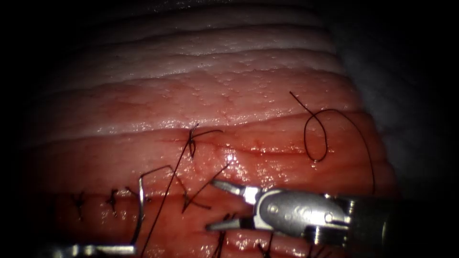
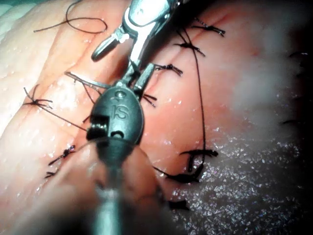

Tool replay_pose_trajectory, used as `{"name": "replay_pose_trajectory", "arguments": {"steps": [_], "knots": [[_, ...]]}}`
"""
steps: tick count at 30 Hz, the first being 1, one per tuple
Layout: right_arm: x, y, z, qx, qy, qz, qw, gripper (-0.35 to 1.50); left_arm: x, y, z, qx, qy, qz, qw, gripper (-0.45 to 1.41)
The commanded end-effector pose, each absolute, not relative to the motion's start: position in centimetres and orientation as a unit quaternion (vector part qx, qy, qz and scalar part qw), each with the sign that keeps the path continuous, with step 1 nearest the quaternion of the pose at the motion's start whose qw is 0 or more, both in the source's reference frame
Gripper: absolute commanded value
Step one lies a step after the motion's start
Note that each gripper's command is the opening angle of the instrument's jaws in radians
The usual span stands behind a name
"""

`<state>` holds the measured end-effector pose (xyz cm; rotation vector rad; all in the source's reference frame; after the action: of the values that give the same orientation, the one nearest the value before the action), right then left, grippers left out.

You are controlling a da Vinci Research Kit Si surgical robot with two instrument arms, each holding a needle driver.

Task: Wound Closure
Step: Grab and pull suture through wound with right end-effector until short tail remains

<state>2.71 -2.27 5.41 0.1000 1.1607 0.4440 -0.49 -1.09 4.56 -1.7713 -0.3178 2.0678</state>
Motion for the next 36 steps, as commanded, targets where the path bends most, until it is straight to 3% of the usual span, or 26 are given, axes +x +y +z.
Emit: {"name": "replay_pose_trajectory", "arguments": {"steps": [1, 9, 14, 17, 18, 19, 36], "knots": [[2.72, -2.17, 5.55, 0.041, 0.542, 0.205, 0.814, 1.08, -0.53, -1.09, 4.62, -0.631, -0.113, 0.741, 0.201, -0.45], [2.69, -1.95, 5.95, 0.035, 0.536, 0.195, 0.821, 1.01, -0.48, -1.03, 4.71, -0.626, -0.104, 0.743, 0.213, -0.45], [2.77, -1.96, 6.23, 0.039, 0.514, 0.177, 0.838, 0.76, -0.47, -1.01, 4.70, -0.630, -0.105, 0.740, 0.213, -0.45], [2.82, -2.00, 6.36, 0.041, 0.501, 0.164, 0.849, 0.31, -0.46, -1.00, 4.68, -0.632, -0.105, 0.738, 0.214, -0.45], [2.83, -2.02, 6.40, 0.044, 0.495, 0.160, 0.853, 0.04, -0.46, -0.99, 4.68, -0.633, -0.106, 0.736, 0.214, -0.45], [2.83, -2.04, 6.41, 0.047, 0.491, 0.157, 0.856, -0.35, -0.46, -0.98, 4.67, -0.633, -0.106, 0.736, 0.215, -0.45], [2.72, -2.57, 5.50, 0.108, 0.479, 0.203, 0.847, -0.35, -0.52, -0.85, 4.73, -0.638, -0.101, 0.733, 0.214, -0.45]]}}
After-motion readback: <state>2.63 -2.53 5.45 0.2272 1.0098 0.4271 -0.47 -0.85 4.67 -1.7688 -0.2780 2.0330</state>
